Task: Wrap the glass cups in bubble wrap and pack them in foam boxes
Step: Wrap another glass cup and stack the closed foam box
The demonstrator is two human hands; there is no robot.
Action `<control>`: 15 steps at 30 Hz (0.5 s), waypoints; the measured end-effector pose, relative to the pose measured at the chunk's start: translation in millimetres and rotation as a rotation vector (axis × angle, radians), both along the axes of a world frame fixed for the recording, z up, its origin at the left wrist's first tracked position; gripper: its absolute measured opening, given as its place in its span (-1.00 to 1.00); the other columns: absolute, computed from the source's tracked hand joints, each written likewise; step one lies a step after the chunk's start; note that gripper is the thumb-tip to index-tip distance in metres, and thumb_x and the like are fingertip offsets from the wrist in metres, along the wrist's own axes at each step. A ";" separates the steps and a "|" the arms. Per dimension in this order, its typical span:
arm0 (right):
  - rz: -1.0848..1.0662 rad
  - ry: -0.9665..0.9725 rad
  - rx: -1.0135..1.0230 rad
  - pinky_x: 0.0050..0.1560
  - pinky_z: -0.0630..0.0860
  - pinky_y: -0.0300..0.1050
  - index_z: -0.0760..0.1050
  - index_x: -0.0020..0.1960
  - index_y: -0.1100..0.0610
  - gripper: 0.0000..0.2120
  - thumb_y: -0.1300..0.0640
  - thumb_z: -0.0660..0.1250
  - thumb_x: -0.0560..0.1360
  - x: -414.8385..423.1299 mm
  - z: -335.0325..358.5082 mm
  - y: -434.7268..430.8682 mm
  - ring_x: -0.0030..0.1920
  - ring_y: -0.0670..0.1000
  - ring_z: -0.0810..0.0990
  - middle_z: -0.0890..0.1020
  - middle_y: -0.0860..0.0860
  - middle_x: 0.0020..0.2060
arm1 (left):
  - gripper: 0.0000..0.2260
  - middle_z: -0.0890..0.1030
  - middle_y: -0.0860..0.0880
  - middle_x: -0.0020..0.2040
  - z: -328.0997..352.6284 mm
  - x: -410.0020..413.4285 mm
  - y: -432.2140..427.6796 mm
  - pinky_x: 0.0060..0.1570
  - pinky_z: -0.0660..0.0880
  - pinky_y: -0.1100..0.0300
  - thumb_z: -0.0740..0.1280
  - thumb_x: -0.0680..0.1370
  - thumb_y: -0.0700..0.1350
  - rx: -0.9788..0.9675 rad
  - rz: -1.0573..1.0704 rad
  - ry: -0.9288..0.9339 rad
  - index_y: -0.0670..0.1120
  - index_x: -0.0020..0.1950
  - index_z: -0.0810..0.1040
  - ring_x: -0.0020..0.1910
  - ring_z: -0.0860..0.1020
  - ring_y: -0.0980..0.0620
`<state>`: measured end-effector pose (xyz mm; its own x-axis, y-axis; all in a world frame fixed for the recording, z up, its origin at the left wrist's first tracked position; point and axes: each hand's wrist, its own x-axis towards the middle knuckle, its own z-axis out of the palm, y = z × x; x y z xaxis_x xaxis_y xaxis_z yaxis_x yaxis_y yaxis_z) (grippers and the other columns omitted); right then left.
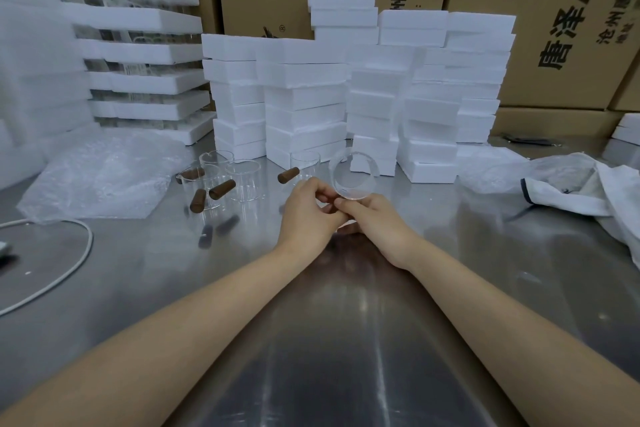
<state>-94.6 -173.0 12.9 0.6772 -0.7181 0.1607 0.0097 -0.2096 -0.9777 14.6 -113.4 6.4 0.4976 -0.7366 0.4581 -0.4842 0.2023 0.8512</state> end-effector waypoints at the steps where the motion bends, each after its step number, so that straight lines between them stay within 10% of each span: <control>1: 0.004 0.006 -0.006 -0.05 0.60 -0.18 0.65 -0.04 0.18 -0.74 0.19 0.19 0.61 0.1 0.1 0.2 -0.14 -0.06 0.67 0.72 0.01 -0.16 | -0.79 0.51 -0.03 -0.11 -0.4 0.5 -0.7 -0.32 0.35 0.56 0.52 0.36 -0.20 0.006 0.006 0.005 -0.06 -0.18 0.50 -0.38 0.44 0.23; 10: -0.026 0.023 -0.058 -0.17 0.56 -0.20 0.60 -0.15 0.18 -0.75 0.12 0.22 0.60 2.6 -4.6 -4.0 -0.22 -0.01 0.65 0.64 0.03 -0.28 | -0.80 0.50 0.08 -0.20 -2.2 3.9 -2.6 -0.28 0.34 0.29 0.51 0.38 -0.12 0.104 -0.023 0.040 -0.07 -0.14 0.51 -0.35 0.42 0.15; 15: -0.032 -0.031 0.005 -0.02 0.61 -0.05 0.64 -0.07 0.28 -0.73 0.07 0.34 0.55 3.8 -6.7 -7.8 -0.21 0.05 0.66 0.66 0.20 -0.21 | -0.80 0.49 0.06 -0.22 -1.6 3.7 -1.6 -0.39 0.34 0.47 0.48 0.41 -0.13 0.131 -0.041 0.035 -0.13 -0.10 0.49 -0.32 0.44 0.15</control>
<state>-90.9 -180.8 6.2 0.6483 -0.7405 0.1772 0.0331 -0.2051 -0.9782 18.3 -115.1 4.8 0.4795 -0.8091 0.3398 -0.4475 0.1076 0.8878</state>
